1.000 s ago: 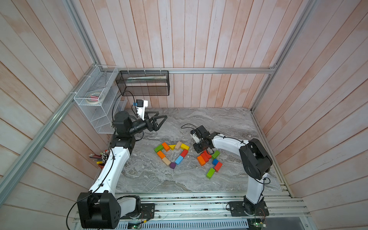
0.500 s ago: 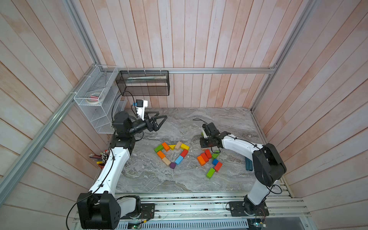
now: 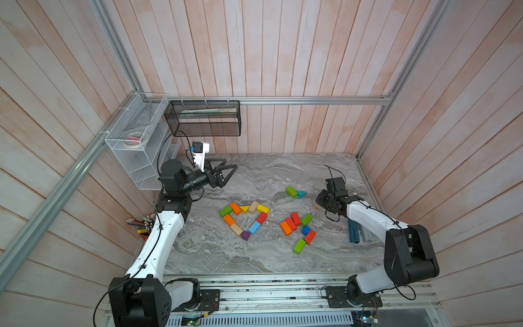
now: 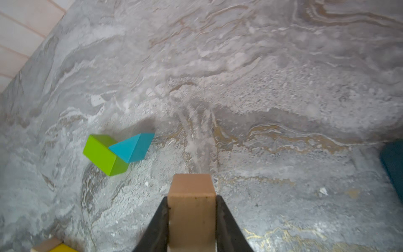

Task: Assemble a heart with building blocks
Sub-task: Pick up the building block from the center of the board, then assemble the building block at the center of the board.

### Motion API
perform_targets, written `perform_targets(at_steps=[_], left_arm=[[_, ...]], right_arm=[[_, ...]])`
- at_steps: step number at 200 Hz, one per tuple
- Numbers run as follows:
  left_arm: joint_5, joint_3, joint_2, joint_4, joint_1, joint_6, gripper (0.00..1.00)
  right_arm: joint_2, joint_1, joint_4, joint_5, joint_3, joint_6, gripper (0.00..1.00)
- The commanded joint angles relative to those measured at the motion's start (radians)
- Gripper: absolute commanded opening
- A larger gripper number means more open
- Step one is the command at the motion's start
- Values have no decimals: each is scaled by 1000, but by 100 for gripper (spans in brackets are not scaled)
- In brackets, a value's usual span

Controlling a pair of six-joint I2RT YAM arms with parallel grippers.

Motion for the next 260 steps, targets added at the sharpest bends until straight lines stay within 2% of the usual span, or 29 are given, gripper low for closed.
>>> perform_targets(at_steps=[1, 77, 260], left_arm=[[8, -14, -23, 28, 7, -9, 100], [5, -15, -31, 29, 8, -11, 100], [19, -20, -40, 50, 25, -28, 100]], right_arm=[[11, -22, 75, 19, 7, 128, 19], [173, -23, 106, -40, 140, 294, 18], [390, 21, 42, -7, 304, 298, 19]])
